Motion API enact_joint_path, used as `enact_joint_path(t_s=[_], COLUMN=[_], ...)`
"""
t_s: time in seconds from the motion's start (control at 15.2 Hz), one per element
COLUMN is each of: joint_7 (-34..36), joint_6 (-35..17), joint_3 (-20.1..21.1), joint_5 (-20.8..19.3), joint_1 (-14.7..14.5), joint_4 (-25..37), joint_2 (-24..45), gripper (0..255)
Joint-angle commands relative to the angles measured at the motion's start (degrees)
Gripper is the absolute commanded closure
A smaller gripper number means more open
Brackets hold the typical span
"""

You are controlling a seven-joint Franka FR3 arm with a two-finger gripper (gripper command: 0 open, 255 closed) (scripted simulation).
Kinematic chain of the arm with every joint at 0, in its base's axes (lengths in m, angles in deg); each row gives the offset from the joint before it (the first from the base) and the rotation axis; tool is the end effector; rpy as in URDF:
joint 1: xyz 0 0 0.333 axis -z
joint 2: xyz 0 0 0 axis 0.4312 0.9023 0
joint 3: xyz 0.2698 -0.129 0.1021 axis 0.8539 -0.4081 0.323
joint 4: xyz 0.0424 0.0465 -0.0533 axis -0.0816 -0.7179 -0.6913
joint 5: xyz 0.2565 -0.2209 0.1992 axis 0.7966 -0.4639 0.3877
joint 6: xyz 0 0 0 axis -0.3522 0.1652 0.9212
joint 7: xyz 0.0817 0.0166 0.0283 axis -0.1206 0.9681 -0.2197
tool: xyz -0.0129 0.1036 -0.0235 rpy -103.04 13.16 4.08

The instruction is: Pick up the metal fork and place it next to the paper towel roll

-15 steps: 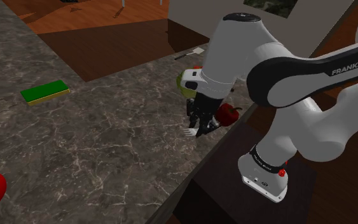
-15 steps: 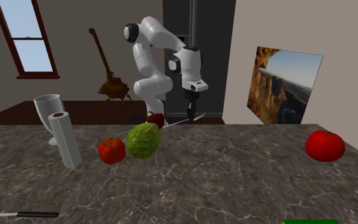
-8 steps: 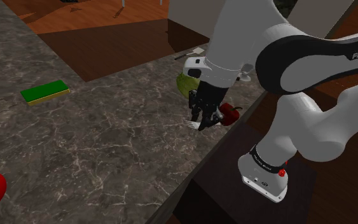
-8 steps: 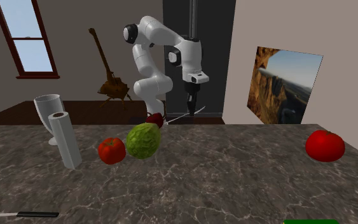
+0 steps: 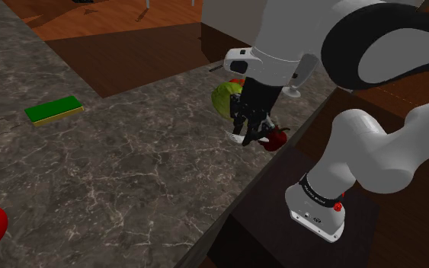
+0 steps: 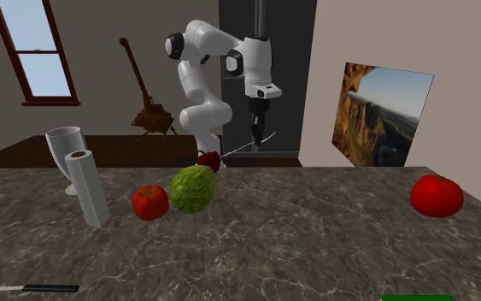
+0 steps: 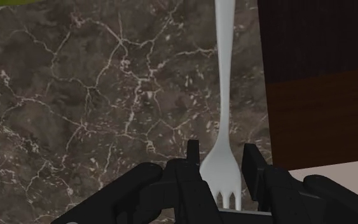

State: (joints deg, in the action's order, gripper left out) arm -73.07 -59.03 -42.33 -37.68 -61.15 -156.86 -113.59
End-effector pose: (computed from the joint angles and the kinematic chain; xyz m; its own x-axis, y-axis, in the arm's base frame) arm 0.2464 0.2184 0.4724 0.2163 0.9753 0.0441 0.9763 -0.2158 -0.0155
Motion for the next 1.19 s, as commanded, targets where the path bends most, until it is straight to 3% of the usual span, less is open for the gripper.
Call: enact_joint_path(t_s=[0.0,1.12], joint_7=[0.1,0.6], joint_6=[1.8,14.7], joint_3=[-0.1,-0.7], joint_5=[-0.1,-0.8], joint_1=[0.0,0.3], joint_4=[1.5,14.9], joint_2=[-0.3,0.2], gripper=[255,255])
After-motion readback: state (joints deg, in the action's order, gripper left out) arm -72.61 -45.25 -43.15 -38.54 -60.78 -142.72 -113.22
